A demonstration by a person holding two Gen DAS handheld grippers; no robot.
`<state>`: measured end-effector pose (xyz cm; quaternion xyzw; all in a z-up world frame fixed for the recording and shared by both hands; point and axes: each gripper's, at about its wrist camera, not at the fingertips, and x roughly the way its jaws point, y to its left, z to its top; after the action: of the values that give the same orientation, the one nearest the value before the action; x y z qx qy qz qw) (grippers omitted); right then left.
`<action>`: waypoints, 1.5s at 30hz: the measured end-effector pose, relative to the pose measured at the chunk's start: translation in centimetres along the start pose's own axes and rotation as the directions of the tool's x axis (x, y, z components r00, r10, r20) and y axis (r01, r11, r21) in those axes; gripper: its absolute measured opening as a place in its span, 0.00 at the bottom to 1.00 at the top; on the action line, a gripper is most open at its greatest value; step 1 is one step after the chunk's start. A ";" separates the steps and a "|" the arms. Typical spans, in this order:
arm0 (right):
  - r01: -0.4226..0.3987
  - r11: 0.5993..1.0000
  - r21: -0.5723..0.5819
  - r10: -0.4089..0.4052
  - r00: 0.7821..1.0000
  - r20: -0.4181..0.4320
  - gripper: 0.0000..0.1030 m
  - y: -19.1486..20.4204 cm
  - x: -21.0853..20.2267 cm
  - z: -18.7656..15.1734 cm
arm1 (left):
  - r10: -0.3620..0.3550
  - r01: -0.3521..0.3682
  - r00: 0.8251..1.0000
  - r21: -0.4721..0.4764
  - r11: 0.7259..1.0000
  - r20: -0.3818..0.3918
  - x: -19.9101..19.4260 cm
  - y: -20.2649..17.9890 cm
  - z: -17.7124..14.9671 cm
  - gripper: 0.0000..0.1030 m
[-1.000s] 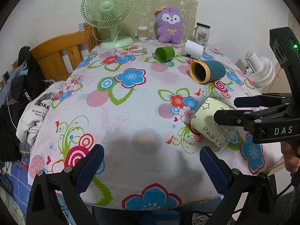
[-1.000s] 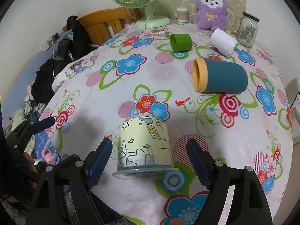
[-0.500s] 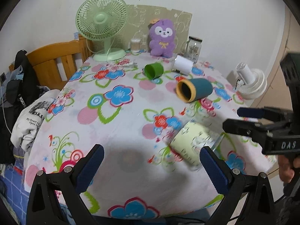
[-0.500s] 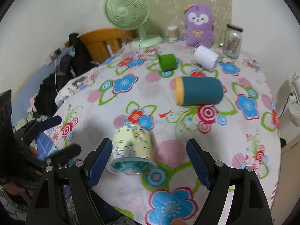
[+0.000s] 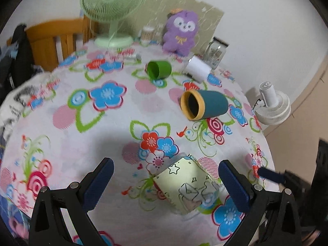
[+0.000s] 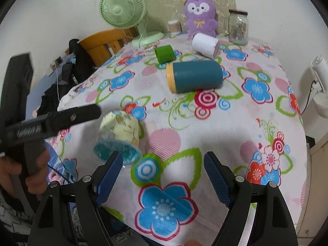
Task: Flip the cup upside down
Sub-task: 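Grasp the cup with the left gripper while the right gripper releases it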
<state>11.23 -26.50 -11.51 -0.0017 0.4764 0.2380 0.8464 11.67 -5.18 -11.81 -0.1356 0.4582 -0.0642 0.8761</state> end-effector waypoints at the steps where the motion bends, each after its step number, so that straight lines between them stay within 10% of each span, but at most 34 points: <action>1: 0.000 1.000 -0.002 0.000 1.000 -0.004 0.81 -0.1 0.2 -0.2 | -0.006 0.005 1.000 -0.017 1.000 -0.019 0.6 0.1 0.1 1.00; 21: -0.034 0.999 0.024 0.034 0.999 -0.010 0.81 -1.5 1.0 -1.0 | -0.036 0.005 0.979 -0.156 0.988 -0.200 6.7 1.1 0.6 0.85; 45: -0.049 0.999 0.000 0.049 0.999 0.005 0.81 -0.4 0.3 -1.2 | -0.044 0.029 0.990 -0.112 0.993 -0.135 4.1 1.1 0.7 0.53</action>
<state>10.60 -27.03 -12.49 0.0108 0.4743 0.2585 0.8415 14.57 -5.01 -14.97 -0.1874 0.5176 -0.0642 0.8324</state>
